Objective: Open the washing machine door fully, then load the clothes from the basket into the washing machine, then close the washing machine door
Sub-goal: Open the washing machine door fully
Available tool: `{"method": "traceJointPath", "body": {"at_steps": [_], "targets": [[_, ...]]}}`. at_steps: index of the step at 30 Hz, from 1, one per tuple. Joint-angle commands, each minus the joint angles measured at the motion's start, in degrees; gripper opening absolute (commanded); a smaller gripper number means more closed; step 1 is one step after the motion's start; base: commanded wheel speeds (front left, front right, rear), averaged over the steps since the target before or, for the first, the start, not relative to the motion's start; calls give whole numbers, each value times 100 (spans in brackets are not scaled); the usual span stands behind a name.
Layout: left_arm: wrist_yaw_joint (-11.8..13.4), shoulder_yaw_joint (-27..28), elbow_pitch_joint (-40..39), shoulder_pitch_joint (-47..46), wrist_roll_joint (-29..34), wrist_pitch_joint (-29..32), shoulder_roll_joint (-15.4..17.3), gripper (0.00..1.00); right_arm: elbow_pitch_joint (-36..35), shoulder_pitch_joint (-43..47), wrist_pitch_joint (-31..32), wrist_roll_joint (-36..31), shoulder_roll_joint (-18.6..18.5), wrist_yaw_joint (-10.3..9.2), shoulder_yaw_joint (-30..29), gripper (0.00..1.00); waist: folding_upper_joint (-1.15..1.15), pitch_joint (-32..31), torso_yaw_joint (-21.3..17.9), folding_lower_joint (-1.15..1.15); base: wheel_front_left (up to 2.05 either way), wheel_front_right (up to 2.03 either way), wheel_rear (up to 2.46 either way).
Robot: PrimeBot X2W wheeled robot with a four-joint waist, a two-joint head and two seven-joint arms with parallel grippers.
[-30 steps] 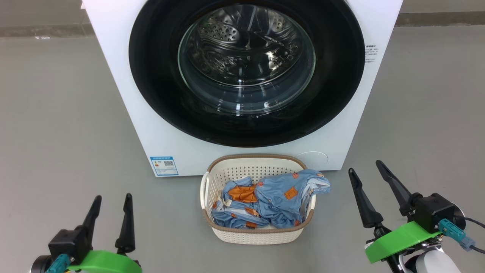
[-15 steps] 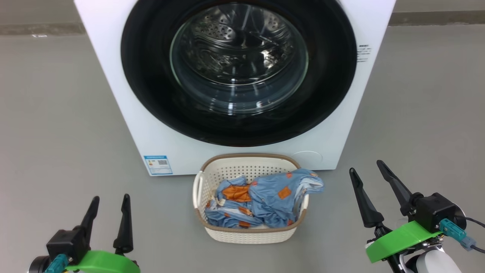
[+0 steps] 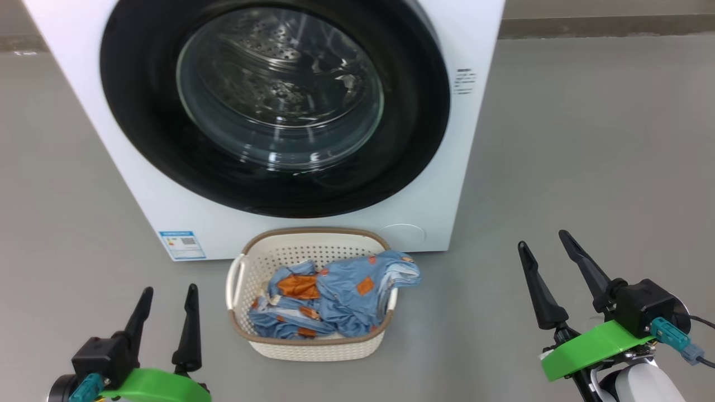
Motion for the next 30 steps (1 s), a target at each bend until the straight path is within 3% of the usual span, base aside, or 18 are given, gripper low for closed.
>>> {"method": "traceJointPath", "body": {"at_steps": [1,30], "targets": [[4,168,-163,-190,-46,-57,132,100,-136,-177,-69,-57,-30,9,110,100,0,4,0,0,57,57,-114],[81,89,-174,-177,-55,-59,163,100,-101,-170,-69,-39,-52,9,110,100,0,2,29,0,6,6,-12]]}}
